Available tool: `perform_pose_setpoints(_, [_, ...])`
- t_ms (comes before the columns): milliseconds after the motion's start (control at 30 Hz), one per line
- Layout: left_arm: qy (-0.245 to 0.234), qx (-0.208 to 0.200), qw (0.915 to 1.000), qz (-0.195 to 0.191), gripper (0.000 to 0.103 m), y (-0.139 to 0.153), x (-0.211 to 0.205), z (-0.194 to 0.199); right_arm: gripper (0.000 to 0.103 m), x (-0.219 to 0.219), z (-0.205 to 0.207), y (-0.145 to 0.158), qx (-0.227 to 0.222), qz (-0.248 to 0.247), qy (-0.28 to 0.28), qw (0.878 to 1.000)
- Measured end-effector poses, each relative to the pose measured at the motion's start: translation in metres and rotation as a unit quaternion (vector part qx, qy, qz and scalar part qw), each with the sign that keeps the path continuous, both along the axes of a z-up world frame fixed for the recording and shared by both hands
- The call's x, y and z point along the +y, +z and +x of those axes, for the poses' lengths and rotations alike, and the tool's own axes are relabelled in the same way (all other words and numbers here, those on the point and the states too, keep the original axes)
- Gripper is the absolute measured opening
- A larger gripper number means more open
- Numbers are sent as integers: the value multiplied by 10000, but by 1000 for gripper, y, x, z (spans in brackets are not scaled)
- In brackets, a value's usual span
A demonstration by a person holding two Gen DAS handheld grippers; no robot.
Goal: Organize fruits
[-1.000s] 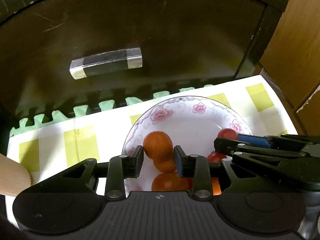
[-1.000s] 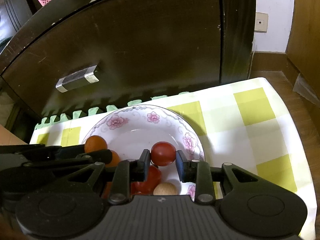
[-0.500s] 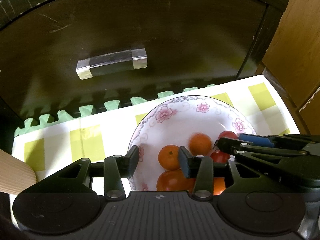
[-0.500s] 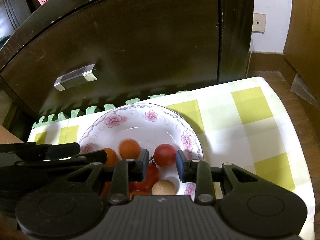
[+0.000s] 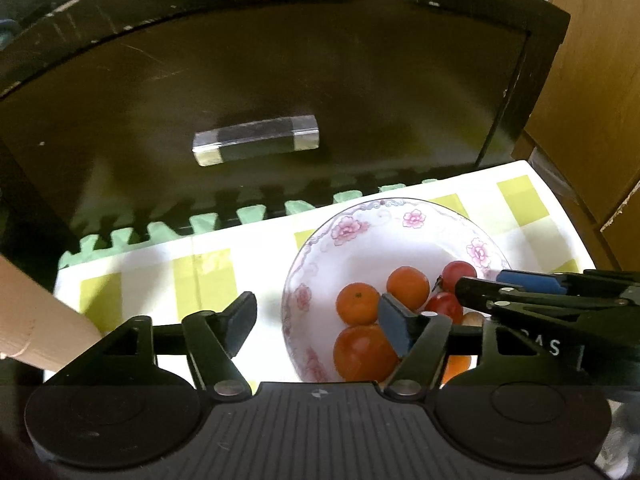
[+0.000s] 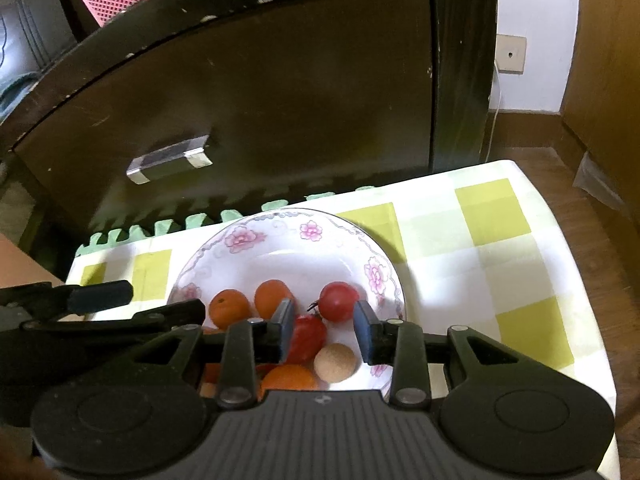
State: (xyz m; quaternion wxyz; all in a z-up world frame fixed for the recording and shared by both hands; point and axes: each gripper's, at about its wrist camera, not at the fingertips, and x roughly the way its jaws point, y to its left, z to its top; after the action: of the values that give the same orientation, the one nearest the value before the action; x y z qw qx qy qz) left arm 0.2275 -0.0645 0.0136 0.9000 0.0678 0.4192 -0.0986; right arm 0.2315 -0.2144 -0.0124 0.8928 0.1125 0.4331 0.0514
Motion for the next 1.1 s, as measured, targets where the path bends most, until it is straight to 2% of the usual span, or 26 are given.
perform_pose_setpoints(433, [67,-166,9998,-55,84,9,12,-27,38,6,-25,14,-97,-120,47,9999])
perform_pose_setpoints(767, [111,-304,9994,-139,86,19,16,-51,39,8,-51,27,-215,-160,23,9996])
perform_pose_setpoints(1100, [248,-423,9986,-178,93,23,23,-71,40,10,-75,36,-329,-235,25,9992])
